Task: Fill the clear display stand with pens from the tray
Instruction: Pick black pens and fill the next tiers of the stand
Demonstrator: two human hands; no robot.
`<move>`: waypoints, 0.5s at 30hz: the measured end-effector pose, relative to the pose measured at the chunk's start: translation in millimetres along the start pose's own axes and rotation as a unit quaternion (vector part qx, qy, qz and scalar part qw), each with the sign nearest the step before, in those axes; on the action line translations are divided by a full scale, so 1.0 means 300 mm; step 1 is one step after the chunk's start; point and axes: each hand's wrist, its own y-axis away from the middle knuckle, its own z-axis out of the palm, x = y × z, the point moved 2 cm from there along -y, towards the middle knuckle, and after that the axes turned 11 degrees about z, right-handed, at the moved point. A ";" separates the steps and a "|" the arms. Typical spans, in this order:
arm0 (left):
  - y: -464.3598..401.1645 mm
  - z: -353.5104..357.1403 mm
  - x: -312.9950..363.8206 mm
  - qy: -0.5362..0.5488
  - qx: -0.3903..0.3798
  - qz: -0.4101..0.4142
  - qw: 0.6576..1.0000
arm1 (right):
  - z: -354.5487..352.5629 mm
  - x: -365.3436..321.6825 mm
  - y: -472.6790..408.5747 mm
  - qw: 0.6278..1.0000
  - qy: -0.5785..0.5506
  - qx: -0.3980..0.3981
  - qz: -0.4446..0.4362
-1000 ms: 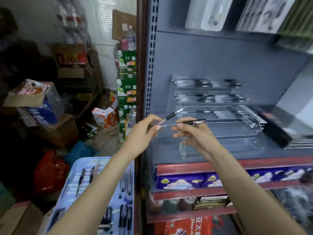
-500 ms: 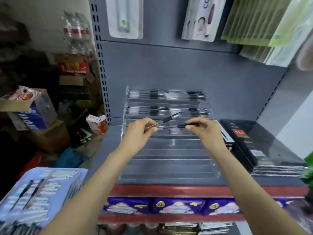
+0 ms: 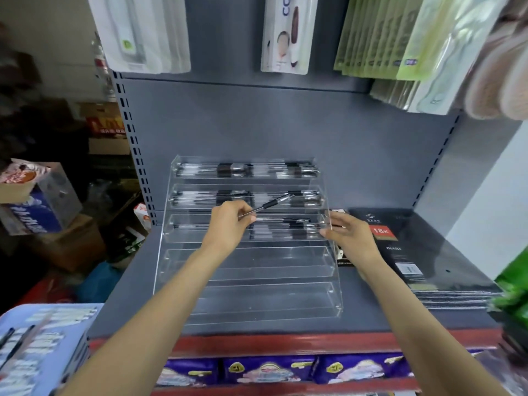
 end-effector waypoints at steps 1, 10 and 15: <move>-0.008 0.009 0.003 -0.003 -0.006 0.002 1.000 | -0.003 0.002 -0.003 1.000 -0.001 -0.005 0.000; -0.023 0.059 0.020 -0.054 -0.014 0.002 0.998 | -0.011 0.025 -0.022 1.000 0.001 -0.014 0.006; -0.023 0.060 0.019 -0.046 0.006 0.005 0.999 | -0.009 0.024 -0.020 1.000 0.002 -0.008 0.016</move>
